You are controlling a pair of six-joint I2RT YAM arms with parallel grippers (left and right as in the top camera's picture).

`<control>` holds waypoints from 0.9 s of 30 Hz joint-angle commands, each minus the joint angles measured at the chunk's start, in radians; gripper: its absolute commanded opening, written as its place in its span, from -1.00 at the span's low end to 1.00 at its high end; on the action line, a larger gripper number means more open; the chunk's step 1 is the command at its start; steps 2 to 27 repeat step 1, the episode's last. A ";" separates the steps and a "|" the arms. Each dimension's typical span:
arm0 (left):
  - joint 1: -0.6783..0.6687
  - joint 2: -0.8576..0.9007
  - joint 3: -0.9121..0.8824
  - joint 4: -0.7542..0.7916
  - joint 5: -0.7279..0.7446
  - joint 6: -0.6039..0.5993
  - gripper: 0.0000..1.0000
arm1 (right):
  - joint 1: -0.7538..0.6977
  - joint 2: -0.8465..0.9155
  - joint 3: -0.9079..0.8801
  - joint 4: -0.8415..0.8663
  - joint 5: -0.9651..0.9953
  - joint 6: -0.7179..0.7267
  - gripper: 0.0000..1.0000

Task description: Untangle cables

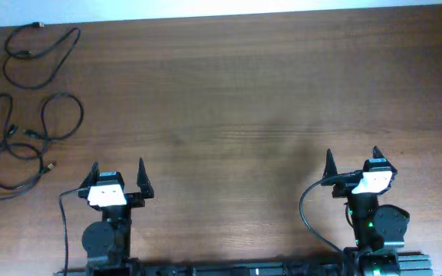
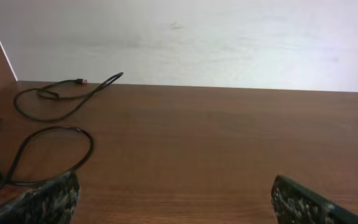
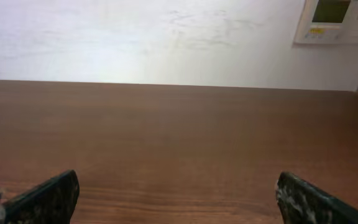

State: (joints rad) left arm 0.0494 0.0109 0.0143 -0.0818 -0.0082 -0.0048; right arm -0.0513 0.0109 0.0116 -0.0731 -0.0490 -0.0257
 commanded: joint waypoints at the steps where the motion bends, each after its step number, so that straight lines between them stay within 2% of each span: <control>1: -0.004 -0.006 -0.006 -0.002 0.004 -0.010 0.98 | 0.005 -0.008 -0.006 -0.004 0.005 0.007 0.96; 27: -0.004 -0.006 -0.006 -0.002 0.004 -0.010 0.98 | 0.005 -0.008 -0.006 -0.004 0.005 0.007 0.96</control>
